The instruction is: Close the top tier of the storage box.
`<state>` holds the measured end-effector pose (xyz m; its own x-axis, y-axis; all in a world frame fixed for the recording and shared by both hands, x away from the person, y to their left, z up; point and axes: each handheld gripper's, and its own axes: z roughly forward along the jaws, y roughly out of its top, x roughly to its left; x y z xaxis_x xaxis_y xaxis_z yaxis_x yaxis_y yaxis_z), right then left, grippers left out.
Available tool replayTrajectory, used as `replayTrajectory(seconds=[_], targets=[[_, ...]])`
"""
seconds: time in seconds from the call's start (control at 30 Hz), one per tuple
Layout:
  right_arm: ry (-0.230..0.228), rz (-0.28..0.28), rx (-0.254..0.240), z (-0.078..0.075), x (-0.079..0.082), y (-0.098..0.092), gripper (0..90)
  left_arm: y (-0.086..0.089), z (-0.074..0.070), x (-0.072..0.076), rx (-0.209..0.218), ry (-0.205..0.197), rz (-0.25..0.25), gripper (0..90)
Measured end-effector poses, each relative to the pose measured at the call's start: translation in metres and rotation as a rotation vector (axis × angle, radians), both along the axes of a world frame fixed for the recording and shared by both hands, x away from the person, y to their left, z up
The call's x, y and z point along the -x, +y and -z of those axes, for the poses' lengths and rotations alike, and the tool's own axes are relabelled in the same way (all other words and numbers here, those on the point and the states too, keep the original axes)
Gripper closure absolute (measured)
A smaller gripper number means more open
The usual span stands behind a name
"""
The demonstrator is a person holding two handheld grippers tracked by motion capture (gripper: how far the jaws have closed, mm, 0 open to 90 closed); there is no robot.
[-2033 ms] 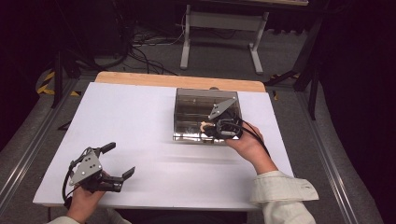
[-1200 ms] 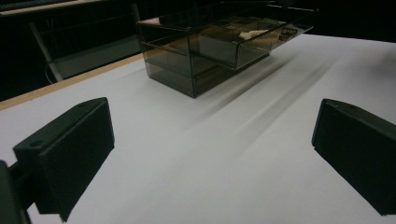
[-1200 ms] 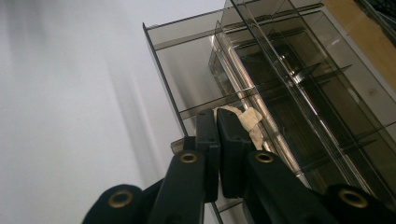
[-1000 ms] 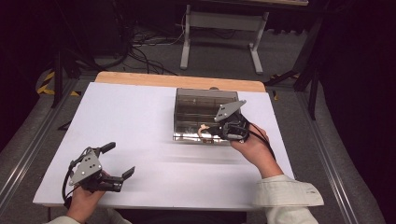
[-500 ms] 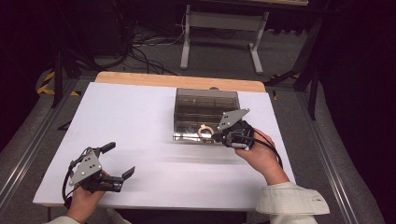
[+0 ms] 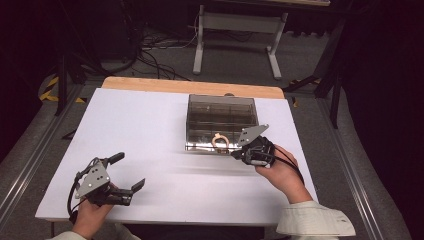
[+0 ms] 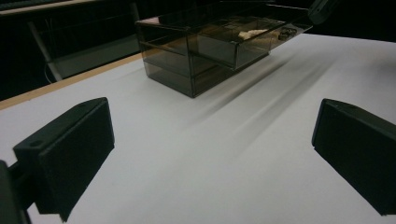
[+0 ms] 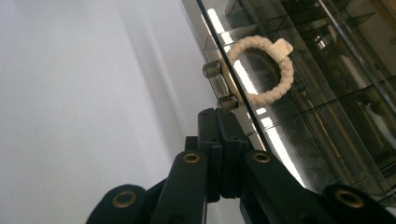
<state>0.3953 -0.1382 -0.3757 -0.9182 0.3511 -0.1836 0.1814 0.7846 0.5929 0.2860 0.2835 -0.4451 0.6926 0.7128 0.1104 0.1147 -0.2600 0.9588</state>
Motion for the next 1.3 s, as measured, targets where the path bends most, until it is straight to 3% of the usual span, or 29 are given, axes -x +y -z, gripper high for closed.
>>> replayTrajectory(seconds=[0.2,0.57,1.3], targets=[[0.015,0.012,0.014,0.008,-0.003,-0.002,90.0,0.000,0.000,0.000,0.000,0.000,-0.001,0.2],[-0.002,0.035,0.054,0.017,-0.009,0.006,90.0,0.000,0.000,0.000,0.001,0.002,0.002,0.1],[0.000,0.055,0.052,0.021,-0.012,0.012,90.0,0.000,0.000,0.000,-0.001,0.002,0.003,0.1]])
